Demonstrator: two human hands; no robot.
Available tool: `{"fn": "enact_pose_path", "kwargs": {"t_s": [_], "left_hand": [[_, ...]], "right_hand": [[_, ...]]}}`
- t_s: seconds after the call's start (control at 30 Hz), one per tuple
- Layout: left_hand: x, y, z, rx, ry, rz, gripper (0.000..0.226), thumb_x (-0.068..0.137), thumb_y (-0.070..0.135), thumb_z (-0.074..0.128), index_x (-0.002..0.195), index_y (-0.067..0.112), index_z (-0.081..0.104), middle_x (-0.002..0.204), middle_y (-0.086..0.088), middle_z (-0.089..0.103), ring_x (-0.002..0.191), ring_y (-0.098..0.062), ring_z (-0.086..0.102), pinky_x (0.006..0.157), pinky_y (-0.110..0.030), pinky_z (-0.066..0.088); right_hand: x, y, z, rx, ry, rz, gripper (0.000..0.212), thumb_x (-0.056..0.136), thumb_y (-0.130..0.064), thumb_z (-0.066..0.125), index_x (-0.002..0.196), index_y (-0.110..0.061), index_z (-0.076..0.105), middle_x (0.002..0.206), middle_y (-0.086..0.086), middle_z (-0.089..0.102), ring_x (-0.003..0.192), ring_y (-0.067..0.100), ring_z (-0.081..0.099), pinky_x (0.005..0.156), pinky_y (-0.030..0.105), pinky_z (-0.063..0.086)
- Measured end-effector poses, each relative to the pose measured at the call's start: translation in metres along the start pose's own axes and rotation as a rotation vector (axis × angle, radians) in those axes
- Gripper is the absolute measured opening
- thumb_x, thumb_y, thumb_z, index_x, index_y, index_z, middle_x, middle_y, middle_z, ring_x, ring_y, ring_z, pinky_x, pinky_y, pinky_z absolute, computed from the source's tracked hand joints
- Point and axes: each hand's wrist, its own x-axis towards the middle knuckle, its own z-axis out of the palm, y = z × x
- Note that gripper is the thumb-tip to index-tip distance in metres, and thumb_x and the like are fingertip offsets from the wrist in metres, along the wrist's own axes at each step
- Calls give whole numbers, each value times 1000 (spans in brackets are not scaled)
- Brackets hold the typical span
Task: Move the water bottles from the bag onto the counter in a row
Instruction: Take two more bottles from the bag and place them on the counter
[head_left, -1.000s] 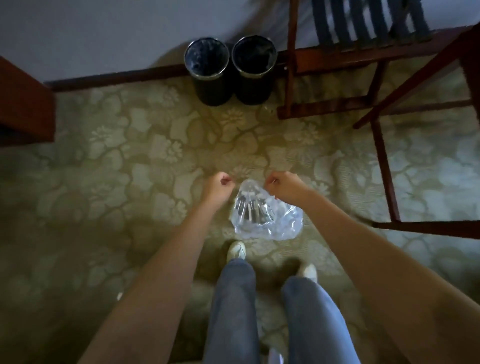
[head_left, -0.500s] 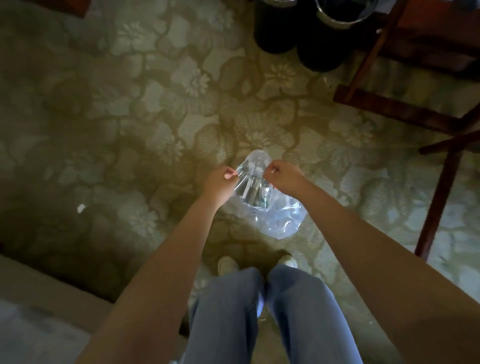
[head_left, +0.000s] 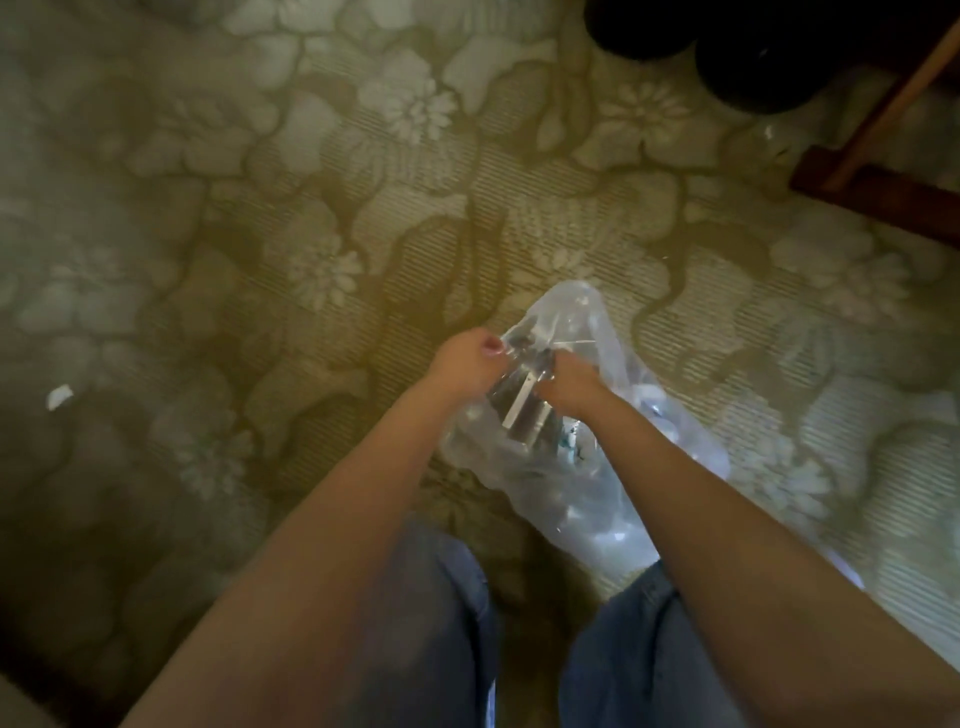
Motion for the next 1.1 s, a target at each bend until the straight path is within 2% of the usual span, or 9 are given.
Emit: {"fn": "enact_pose_path", "kwargs": {"t_s": [0.1, 0.2, 0.53, 0.6, 0.63, 0.7, 0.83, 0.97, 1.1], "left_hand": [[22, -18, 5, -8, 46, 9, 24, 87, 15, 56, 107, 4, 65, 110, -14, 66, 105, -28, 59, 90, -33, 46], [35, -23, 4, -17, 83, 50, 23, 88, 14, 56, 105, 2, 66, 107, -15, 67, 102, -29, 60, 88, -34, 47], [35, -31, 7, -31, -21, 87, 15, 89, 19, 57, 98, 10, 64, 84, -5, 67, 86, -22, 66, 74, -30, 47], [36, -33, 5, -24, -25, 67, 15, 88, 19, 56, 97, 10, 64, 75, -2, 66, 80, -21, 66, 74, -30, 48], [38, -34, 3, -36, -23, 53, 16, 87, 18, 56, 97, 9, 65, 73, -2, 66, 77, -19, 65, 74, -30, 49], [42, -37, -3, -76, -9, 22, 19, 85, 16, 58, 99, 6, 65, 79, -7, 69, 79, -21, 65, 77, -33, 52], [49, -42, -12, -86, -38, 13, 39, 78, 16, 73, 115, 6, 62, 110, -11, 65, 103, -24, 62, 91, -34, 50], [49, -42, -15, -16, -246, 21, 67, 69, 28, 82, 126, 10, 52, 117, -7, 59, 101, -20, 60, 89, -33, 50], [50, -36, -8, 164, -247, 169, 93, 63, 45, 83, 140, 18, 40, 136, -7, 47, 116, -21, 49, 93, -32, 43]], "right_hand": [[39, 6, 13, -77, -14, 57, 29, 94, -26, 44, 118, -13, 55, 118, 12, 57, 106, 28, 56, 76, 29, 45], [67, 11, 18, -62, -57, 84, 41, 96, -31, 41, 132, -13, 49, 133, 13, 52, 120, 31, 50, 98, 37, 39], [90, 35, 28, 436, -179, 269, 62, 93, -41, 53, 141, -4, 39, 146, 19, 39, 127, 32, 44, 108, 45, 36], [89, 32, 24, 309, -70, 207, 70, 91, -44, 55, 145, -8, 31, 146, 18, 37, 126, 32, 44, 100, 41, 43], [88, 28, 21, 228, -44, 146, 66, 89, -43, 57, 143, -11, 36, 142, 16, 42, 115, 27, 52, 87, 35, 49], [81, 18, 17, 129, -73, 2, 49, 87, -37, 59, 132, -18, 51, 128, 10, 55, 85, 11, 54, 62, 20, 42], [57, 3, 13, -16, -90, -242, 40, 78, -26, 64, 118, -29, 57, 112, 1, 58, 94, 18, 55, 80, 32, 45], [29, -16, -15, -116, 170, -410, 31, 70, -24, 72, 101, -24, 65, 84, -5, 59, 79, 16, 57, 66, 29, 45], [-2, -35, -50, -95, 400, -503, 24, 65, -23, 75, 88, -23, 68, 77, -9, 57, 71, 10, 52, 60, 22, 33]]}}
